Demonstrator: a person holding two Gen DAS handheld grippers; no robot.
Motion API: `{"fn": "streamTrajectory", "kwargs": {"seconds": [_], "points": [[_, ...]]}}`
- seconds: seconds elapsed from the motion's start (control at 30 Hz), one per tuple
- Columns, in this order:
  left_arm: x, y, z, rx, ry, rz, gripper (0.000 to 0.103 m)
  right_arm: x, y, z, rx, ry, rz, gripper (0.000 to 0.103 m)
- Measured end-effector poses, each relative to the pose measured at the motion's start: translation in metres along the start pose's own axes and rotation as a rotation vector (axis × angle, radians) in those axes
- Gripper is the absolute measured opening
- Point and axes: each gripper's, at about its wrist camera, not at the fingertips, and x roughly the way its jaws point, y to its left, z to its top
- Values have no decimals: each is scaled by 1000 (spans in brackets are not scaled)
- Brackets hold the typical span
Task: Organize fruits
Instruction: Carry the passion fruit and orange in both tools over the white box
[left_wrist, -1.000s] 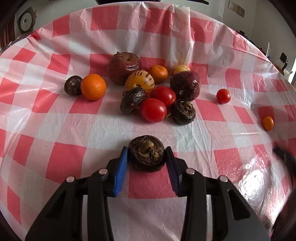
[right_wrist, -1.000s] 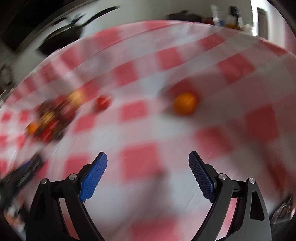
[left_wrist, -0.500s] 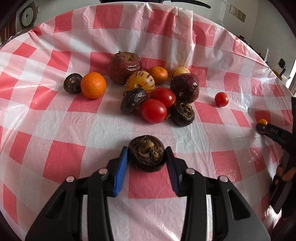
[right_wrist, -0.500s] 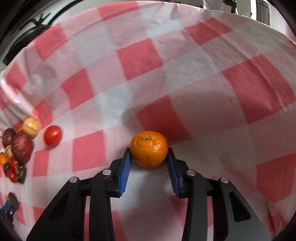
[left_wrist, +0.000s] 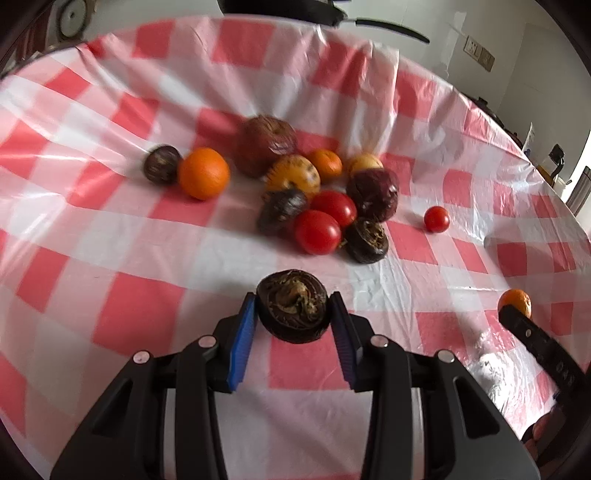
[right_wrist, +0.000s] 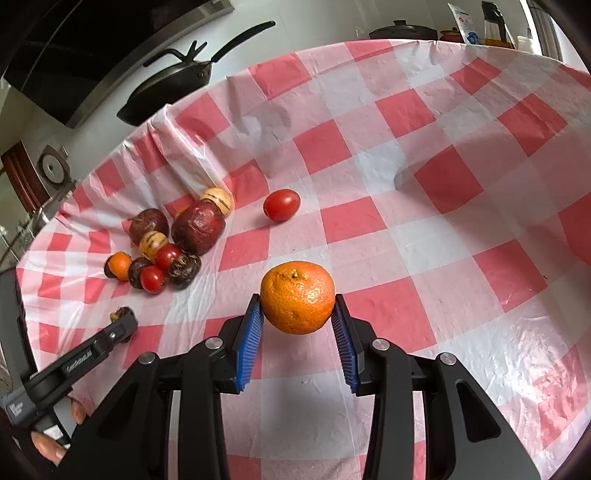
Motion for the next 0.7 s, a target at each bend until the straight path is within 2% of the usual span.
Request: {"fn": "streamTrajectory", "kwargs": {"seconds": [0.1,0.2,0.3,0.43,0.7], "points": [[-20,7,-10,-13,-43,25,40,-2,-13,1,46,1,18,38],[-46,20,-25,-52,-79,40,40,-7,-9,-2,36,6,37,38],[-77,32,-43,-92,-131,57,40,-18,7,-16,16,27,89,38],[-124,48,-73,-135,-207,80,40,-43,32,-39,-65,1,139,38],[-167,73,-119,-141,-179,102,40,-68,46,-78,-98,28,167,38]]}}
